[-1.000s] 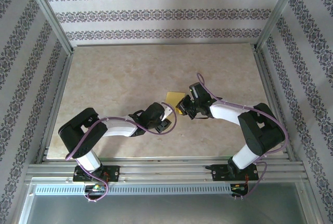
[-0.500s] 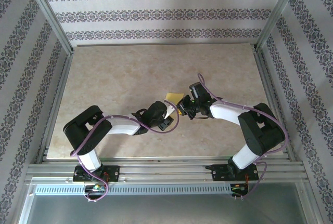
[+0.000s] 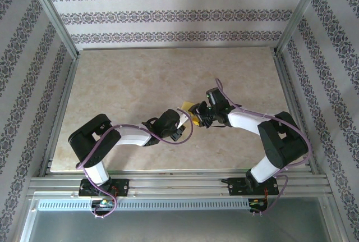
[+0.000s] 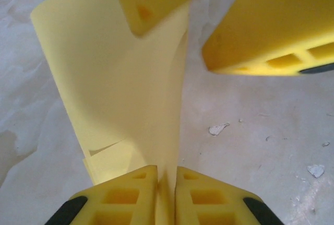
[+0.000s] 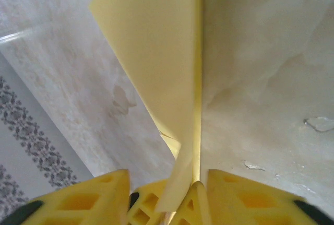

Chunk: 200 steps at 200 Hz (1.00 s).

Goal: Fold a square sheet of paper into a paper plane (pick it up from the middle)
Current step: Fold the wing for the fifth time at the center of the table.

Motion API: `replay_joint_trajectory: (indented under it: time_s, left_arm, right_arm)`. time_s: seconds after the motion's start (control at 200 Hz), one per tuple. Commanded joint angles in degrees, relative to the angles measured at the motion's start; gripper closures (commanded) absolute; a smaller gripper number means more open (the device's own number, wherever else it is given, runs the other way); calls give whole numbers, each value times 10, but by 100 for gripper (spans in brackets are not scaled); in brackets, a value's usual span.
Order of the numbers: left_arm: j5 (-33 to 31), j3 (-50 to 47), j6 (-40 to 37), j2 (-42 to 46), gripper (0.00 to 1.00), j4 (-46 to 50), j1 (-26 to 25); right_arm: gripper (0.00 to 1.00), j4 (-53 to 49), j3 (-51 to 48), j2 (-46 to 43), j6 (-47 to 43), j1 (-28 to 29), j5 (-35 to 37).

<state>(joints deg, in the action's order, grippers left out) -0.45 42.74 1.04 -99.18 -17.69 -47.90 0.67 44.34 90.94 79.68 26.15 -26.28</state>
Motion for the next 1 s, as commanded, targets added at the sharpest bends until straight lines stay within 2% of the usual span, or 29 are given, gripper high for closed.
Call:
replay_joint_trajectory:
  time_s: [0.0,0.165,0.32,0.585,0.804,0.994]
  left_arm:
    - [14,-16,5,11,86,-24,9]
    - [70,-33,41,21,88,-45,31]
    - [147,-46,110,28,90,-64,60]
    - [197,-51,221,25,91,-89,83]
    - [226,-35,269,2,91,-90,90]
    - [237,-23,329,-10,93,-73,100]
  right_arm:
    - [45,-17,-3,-35,-26,-17,13]
    - [34,-30,-10,-61,-72,-43,32]
    - [32,-15,-19,-72,-138,-62,30]
    - [35,15,-15,-67,-237,-70,6]
    - [40,-13,28,-19,-297,-59,-14]
    - [41,14,28,-3,-347,-52,-33]
